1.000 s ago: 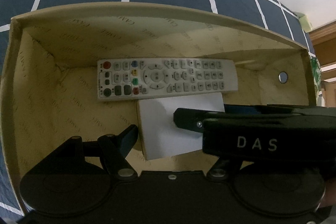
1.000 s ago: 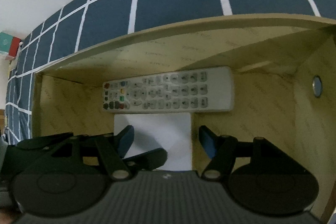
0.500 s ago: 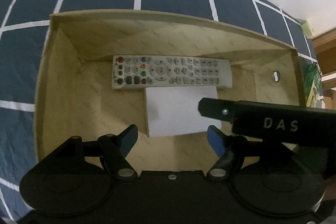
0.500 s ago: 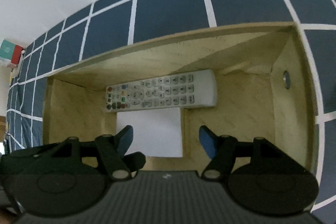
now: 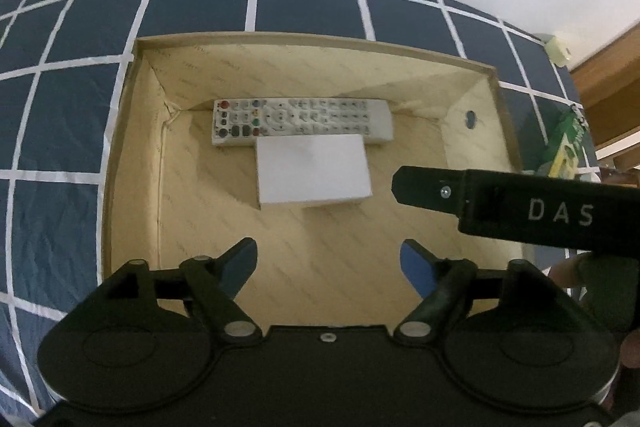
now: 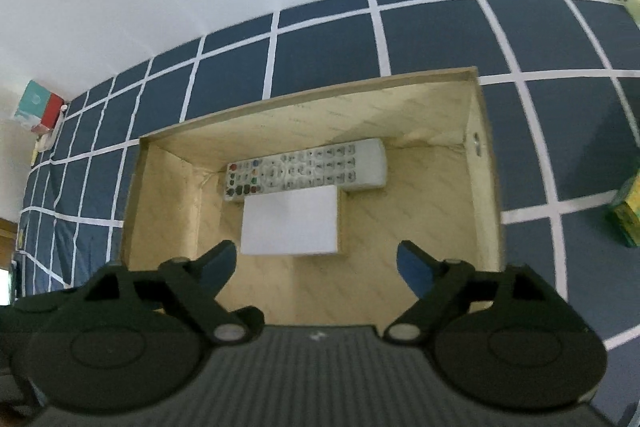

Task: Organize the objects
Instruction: 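Open both grippers to release the pad and raise them out, then move both grippers toward the white cordless phone handset on the bed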

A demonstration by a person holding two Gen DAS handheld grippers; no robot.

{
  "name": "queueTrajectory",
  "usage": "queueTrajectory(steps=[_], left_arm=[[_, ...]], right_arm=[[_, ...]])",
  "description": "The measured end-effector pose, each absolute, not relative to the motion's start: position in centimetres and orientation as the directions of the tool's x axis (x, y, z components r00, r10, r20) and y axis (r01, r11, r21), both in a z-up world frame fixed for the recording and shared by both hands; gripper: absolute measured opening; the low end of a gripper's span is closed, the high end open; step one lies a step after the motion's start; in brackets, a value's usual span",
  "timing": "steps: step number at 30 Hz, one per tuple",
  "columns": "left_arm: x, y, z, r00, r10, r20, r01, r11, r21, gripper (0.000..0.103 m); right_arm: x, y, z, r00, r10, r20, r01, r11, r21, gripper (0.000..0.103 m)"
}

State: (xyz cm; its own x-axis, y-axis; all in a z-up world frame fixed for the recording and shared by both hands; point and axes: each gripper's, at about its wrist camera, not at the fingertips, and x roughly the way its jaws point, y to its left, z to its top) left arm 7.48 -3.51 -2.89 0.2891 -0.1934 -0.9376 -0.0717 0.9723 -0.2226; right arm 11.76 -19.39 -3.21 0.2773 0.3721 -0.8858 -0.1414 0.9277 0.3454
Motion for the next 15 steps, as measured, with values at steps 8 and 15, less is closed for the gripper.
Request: queueTrajectory(steps=[8,15], left_arm=[[3.9,-6.1,-0.3,0.332,-0.182,-0.926,-0.032,0.979,-0.203,0.084],[1.3,-8.9,1.1,0.355,-0.175,-0.918,0.004,0.983,-0.186,0.092]], right_arm=[[7.7,-22.8,-0.7,0.340,0.347,-0.874,-0.107,0.938,0.331,0.099],[4.2,-26.2,0.6,0.382,0.331,-0.863,-0.060,0.940,0.335,0.103]])
